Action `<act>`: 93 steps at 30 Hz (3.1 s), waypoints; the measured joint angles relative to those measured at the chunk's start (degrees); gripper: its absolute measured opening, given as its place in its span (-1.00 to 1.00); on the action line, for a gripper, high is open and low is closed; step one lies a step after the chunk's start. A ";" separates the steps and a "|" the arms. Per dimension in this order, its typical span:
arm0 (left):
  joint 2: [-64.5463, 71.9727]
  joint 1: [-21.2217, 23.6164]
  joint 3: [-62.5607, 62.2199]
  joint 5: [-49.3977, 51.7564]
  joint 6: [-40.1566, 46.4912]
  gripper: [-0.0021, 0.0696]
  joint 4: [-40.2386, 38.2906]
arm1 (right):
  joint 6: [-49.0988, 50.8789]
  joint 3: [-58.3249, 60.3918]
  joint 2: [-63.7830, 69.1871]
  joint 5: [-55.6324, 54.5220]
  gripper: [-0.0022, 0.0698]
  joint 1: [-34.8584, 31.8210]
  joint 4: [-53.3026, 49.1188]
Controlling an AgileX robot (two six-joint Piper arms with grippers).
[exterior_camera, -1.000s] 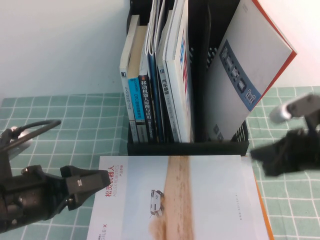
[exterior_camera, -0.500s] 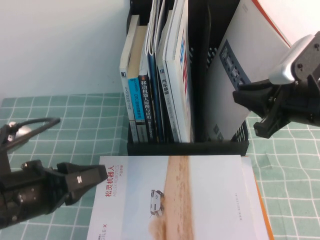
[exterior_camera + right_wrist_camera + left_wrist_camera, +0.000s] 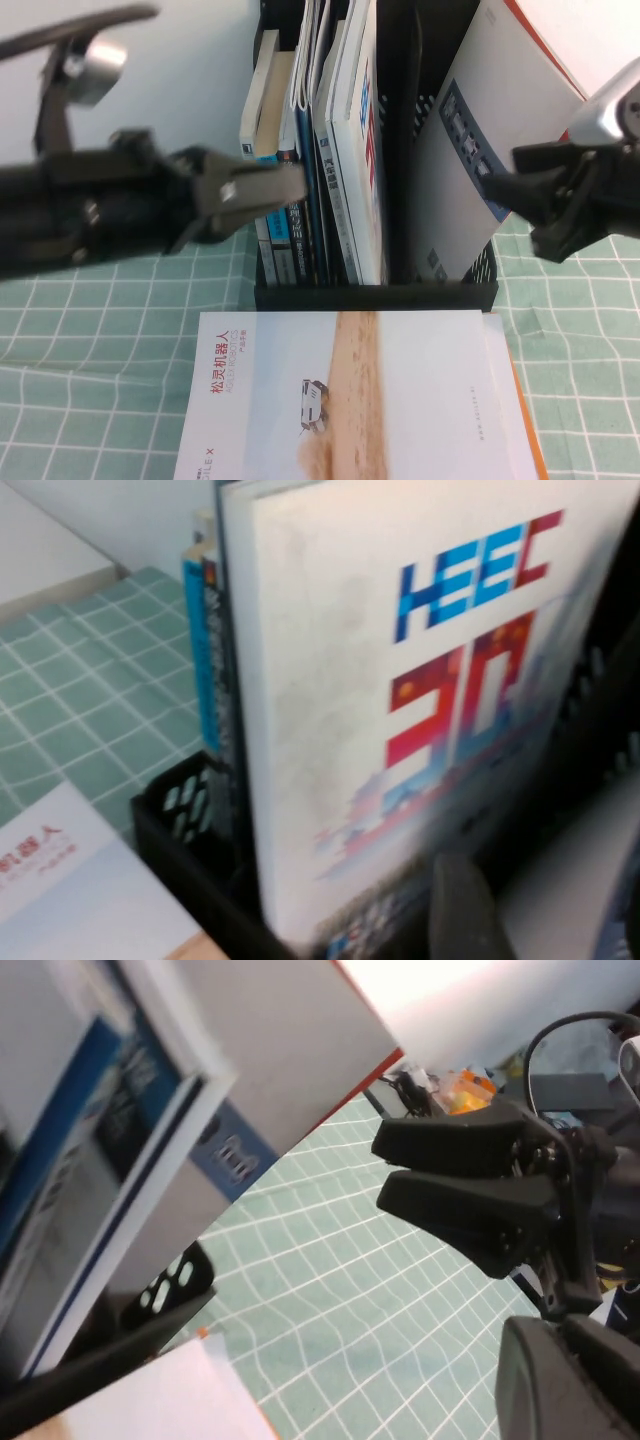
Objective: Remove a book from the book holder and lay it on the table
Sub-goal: Hold the bookshelf, then pick up the right side book from the book shelf
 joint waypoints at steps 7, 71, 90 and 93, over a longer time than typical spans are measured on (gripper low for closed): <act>8.70 -11.68 -13.48 -6.85 -7.08 -0.93 8.13 | 1.30 0.74 -8.61 -13.91 -0.03 0.00 -2.22; 39.87 -20.09 -39.91 -16.39 -18.47 -0.94 23.56 | -10.64 -7.54 21.08 -0.58 -0.61 -4.58 8.86; 32.90 -20.09 -39.95 -11.95 -39.30 -0.94 46.48 | -8.51 -11.34 8.75 2.43 -0.91 -4.58 8.41; 30.44 -19.96 -39.95 -10.64 -39.42 -0.94 48.01 | -8.51 -11.23 5.84 2.72 -0.91 -4.58 8.41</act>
